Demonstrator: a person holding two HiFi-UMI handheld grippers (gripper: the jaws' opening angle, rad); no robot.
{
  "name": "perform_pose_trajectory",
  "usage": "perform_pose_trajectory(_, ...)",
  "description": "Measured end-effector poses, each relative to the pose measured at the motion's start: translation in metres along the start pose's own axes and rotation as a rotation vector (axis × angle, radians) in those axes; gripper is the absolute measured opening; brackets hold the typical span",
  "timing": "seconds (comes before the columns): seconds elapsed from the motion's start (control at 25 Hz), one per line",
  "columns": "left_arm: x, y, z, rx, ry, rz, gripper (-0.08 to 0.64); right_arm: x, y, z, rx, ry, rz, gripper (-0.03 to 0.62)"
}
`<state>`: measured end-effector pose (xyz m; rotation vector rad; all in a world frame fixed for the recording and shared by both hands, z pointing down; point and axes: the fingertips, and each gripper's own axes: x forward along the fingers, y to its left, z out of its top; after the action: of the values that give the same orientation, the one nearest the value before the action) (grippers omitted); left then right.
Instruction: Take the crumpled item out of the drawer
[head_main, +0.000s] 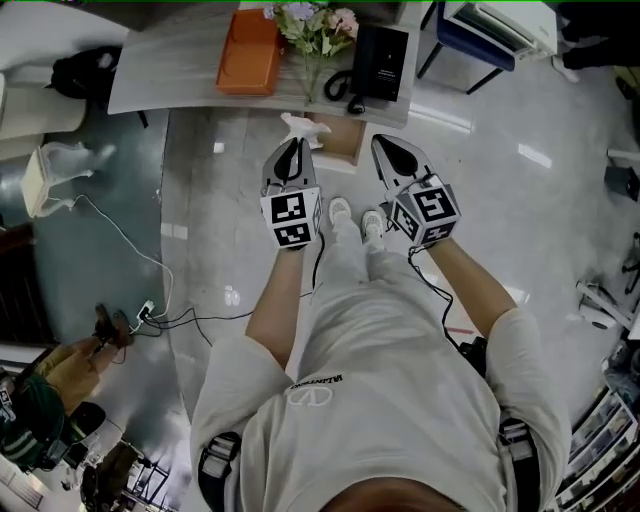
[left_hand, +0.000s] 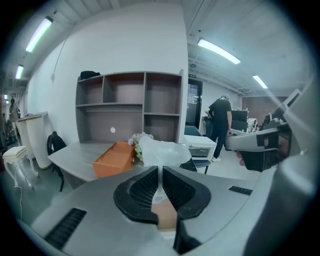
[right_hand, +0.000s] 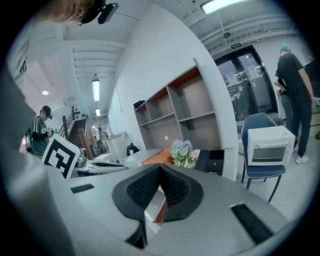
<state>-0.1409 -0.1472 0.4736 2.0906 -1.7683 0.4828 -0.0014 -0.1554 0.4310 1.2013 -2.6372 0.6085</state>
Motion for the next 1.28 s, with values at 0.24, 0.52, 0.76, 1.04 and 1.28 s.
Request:
perform_pose_trajectory(0.24,-0.039,0.004,0.06,0.017,-0.128,0.016,0.031,-0.034,-0.005,0.058,-0.062,-0.097,-0.046,0.002)
perform_pose_trajectory(0.52,-0.084,0.007,0.119,0.045,-0.265,0.016,0.031,-0.072,-0.004,0.114,-0.104,-0.186,-0.067,0.002)
perform_pose_trajectory(0.76,-0.118,0.003,0.163,0.038,-0.381,0.021,0.031,-0.11,-0.006,0.145,-0.12,-0.23,-0.081,0.002)
perform_pose_trajectory(1.04,-0.142,0.003,0.215,0.053,-0.501,0.028,0.031,-0.143,-0.02,0.187,-0.123,-0.285,-0.13,0.002)
perform_pose_trajectory(1.28,-0.158,0.009,0.242,0.02,-0.589,0.054,0.031,-0.161,-0.026,0.217,-0.148,-0.334,-0.156,0.002)
